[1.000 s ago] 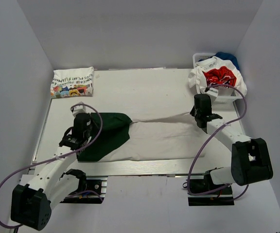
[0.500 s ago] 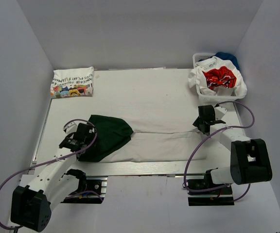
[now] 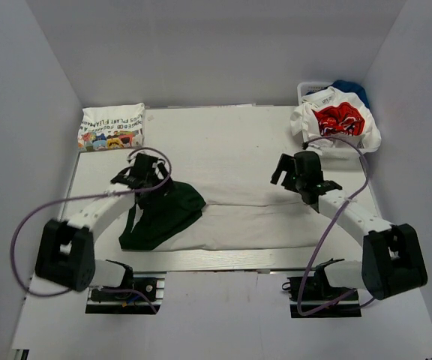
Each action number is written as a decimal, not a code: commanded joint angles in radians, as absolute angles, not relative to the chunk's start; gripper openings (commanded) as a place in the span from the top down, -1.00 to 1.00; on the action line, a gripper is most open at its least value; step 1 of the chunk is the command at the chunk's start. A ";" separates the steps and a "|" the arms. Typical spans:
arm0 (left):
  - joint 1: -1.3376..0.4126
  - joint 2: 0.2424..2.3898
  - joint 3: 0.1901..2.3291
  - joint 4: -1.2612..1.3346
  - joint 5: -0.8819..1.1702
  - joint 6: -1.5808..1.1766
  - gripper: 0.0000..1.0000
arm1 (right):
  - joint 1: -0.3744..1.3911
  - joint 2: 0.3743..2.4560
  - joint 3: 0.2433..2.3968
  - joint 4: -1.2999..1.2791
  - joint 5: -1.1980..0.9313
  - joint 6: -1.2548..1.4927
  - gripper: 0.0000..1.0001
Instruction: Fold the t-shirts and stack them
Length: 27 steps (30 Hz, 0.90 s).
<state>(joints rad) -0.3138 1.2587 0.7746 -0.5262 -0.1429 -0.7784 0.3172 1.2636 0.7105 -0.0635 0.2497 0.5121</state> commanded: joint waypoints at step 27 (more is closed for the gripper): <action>-0.730 1.203 0.774 -0.500 0.448 -0.552 -1.00 | 0.353 1.397 0.722 -0.040 0.209 0.509 -0.81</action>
